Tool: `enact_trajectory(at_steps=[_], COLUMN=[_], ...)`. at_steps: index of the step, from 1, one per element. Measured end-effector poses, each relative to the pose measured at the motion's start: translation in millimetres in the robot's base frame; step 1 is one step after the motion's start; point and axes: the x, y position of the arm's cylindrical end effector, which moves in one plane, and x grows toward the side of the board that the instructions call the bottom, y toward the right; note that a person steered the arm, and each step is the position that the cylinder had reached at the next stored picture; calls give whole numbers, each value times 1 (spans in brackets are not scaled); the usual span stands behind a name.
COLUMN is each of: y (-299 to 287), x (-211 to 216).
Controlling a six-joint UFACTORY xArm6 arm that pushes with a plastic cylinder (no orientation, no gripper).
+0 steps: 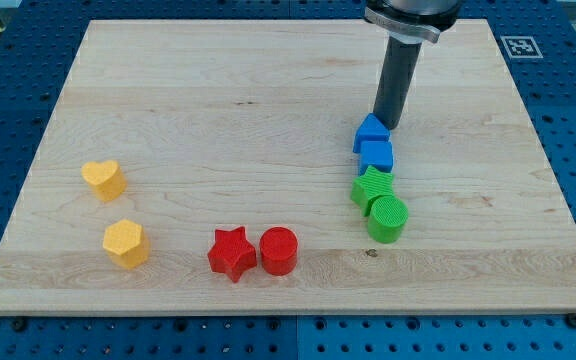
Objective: Slighly push the green star towards right
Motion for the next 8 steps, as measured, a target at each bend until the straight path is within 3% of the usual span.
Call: enact_trajectory(at_steps=[2, 4, 6, 8], y=[-5, -80, -108, -108], x=[-41, -33, 70, 108])
